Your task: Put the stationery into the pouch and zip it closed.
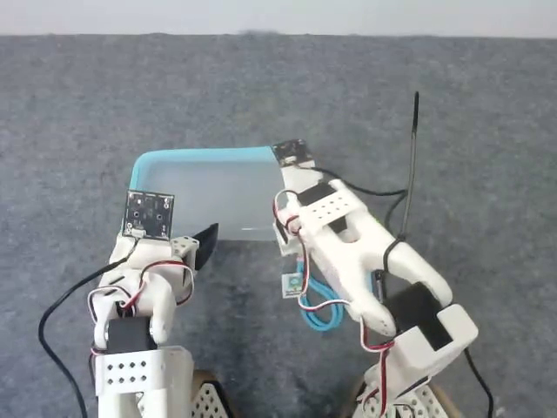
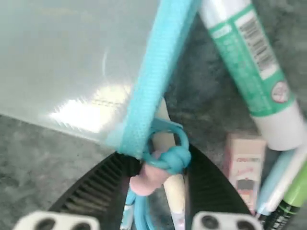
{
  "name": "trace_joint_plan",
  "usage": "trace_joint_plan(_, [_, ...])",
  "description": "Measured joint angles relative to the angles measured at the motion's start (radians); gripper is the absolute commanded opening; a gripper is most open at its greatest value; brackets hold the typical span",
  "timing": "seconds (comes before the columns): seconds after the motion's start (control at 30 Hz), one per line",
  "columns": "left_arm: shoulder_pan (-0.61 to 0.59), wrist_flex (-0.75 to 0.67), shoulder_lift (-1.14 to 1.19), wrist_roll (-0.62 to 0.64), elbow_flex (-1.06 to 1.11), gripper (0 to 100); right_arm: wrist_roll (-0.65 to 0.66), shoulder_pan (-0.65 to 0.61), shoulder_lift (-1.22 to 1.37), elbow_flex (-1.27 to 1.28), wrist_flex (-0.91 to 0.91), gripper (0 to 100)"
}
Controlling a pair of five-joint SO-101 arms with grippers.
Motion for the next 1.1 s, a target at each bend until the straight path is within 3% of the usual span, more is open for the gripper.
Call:
trace_joint_plan(0.27, [0.0,-0.02,0.0,0.0,0.0,33,-0.008,0.137,0.0,-0.048,0.078,12.9])
trace_joint_plan(0.47, [0.026,-0.02,0.0,0.0,0.0,33,0.035,0.107,0.0,-0.058,0.133,30.1])
trace_joint_plan(0.57, [0.032,-0.02,0.0,0.0,0.0,33,0.068,0.086,0.0,-0.086,0.164,32.1])
trace_joint_plan(0.73, [0.031,-0.02,0.0,0.0,0.0,33,0.098,0.051,0.0,-0.103,0.158,26.9])
trace_joint_plan(0.97, [0.035,-0.02,0.0,0.0,0.0,33,0.101,0.049,0.0,-0.104,0.127,1.7])
trace_joint_plan(1.1, [0.038,-0.02,0.0,0.0,0.0,33,0.103,0.054,0.0,-0.104,0.127,2.4])
